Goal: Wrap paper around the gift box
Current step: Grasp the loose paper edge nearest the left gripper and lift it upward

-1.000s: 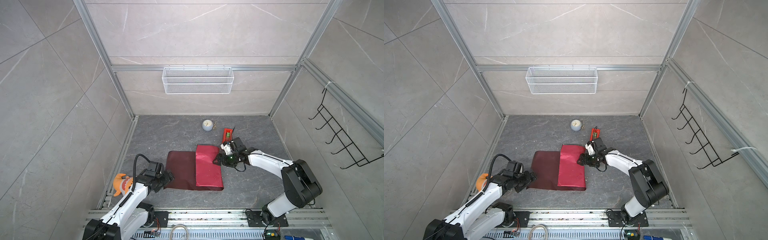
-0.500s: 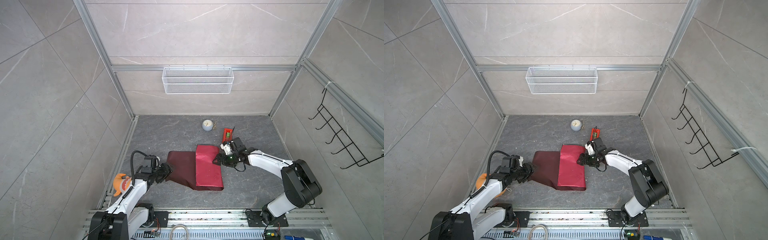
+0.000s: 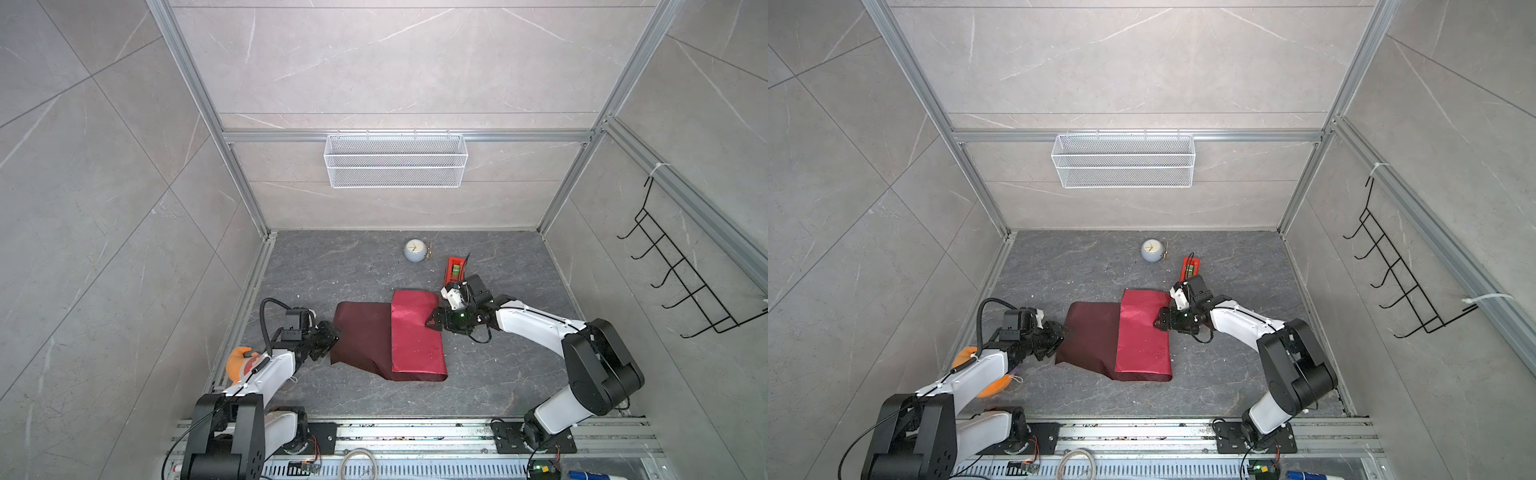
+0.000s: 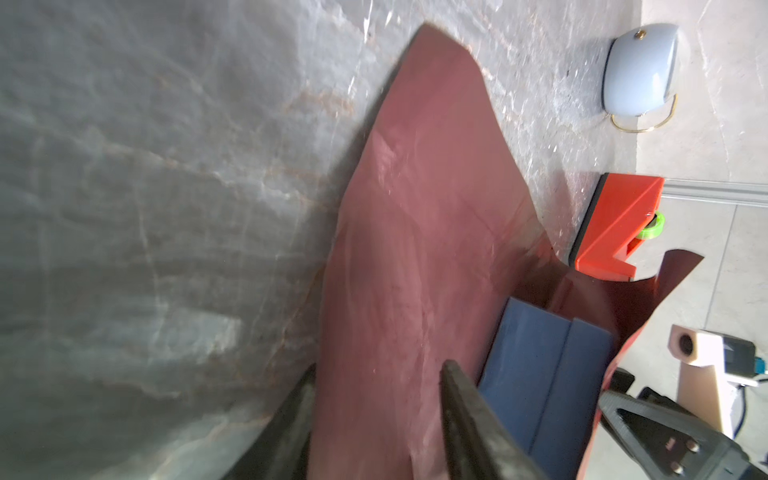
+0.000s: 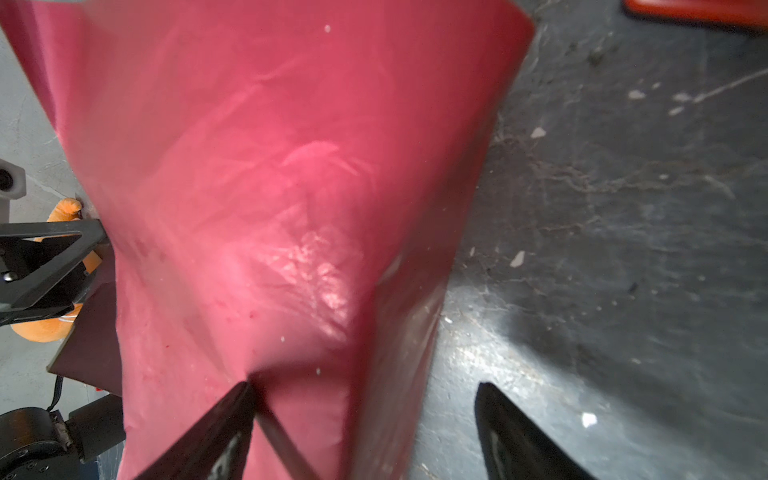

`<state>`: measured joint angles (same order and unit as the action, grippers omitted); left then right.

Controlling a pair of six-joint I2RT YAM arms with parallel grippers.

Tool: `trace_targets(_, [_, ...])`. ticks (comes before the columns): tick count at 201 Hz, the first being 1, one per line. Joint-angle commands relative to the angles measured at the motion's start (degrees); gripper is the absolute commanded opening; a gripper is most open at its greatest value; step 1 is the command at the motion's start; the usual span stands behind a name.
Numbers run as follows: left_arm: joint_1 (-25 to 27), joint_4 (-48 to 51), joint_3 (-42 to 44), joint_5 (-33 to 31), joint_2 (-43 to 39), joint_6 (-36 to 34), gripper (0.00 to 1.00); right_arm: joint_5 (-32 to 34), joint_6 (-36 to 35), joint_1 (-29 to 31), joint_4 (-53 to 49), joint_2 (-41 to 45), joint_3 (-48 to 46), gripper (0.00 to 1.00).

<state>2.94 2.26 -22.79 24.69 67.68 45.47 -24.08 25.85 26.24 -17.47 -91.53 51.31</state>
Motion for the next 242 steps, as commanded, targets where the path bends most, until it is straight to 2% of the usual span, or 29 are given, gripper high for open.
trace_targets(1, [-0.47, -5.07, 0.3, 2.46, 1.84, -0.08, 0.42, 6.14, -1.47, 0.83, -5.37, -3.62, -1.95, 0.84])
trace_targets(46, [-0.53, -6.43, 1.82, 0.94, 2.82, -0.73, 0.3, 6.15, -1.29, 0.83, -5.19, -3.61, -2.12, 0.84])
trace_targets(85, [-0.55, -6.72, 2.04, 1.15, 1.83, -2.36, 0.11, 6.06, -1.25, 0.86, -5.03, -3.92, -2.01, 0.84])
trace_targets(129, [-0.5, -5.08, 1.96, 0.89, -1.29, -4.2, 0.04, 6.02, -1.19, 0.9, -5.02, -4.17, -1.91, 0.84])
trace_targets(208, [-0.17, -4.08, 1.87, 4.29, -5.03, -4.18, 0.02, 6.15, -1.28, 0.88, -5.04, -4.18, -2.0, 0.84])
trace_targets(242, [-0.04, -2.86, 1.97, 3.55, -5.48, -4.03, 0.11, 6.19, -1.24, 0.84, -5.11, -3.9, -2.0, 0.84])
